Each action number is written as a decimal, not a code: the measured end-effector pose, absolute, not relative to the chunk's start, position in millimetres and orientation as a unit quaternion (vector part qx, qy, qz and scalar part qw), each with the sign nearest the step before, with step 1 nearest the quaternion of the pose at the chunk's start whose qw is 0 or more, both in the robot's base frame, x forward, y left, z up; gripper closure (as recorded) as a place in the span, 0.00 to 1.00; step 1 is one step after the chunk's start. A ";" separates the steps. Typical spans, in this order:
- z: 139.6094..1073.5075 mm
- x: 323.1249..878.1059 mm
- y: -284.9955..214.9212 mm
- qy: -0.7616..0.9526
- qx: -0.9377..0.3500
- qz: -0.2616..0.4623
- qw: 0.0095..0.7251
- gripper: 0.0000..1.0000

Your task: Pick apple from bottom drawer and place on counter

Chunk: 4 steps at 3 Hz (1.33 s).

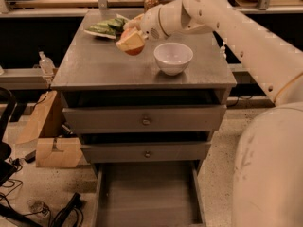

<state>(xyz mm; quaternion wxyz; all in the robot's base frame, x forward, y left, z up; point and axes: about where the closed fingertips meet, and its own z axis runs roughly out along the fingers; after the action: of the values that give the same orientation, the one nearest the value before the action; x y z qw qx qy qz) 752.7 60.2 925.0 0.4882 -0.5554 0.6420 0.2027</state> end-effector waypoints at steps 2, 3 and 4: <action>865.2 815.2 88.4 0.669 -0.537 0.226 0.462 1.00; 862.7 822.6 99.2 0.673 -0.540 0.232 0.450 0.98; 867.4 822.6 99.2 0.673 -0.540 0.232 0.450 0.76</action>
Offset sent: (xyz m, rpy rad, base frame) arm 0.1021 0.0482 -0.0867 -0.0027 0.1595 -0.0070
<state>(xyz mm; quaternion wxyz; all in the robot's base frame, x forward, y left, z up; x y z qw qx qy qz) 822.6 99.2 867.4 0.4496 -0.5398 0.6729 0.2318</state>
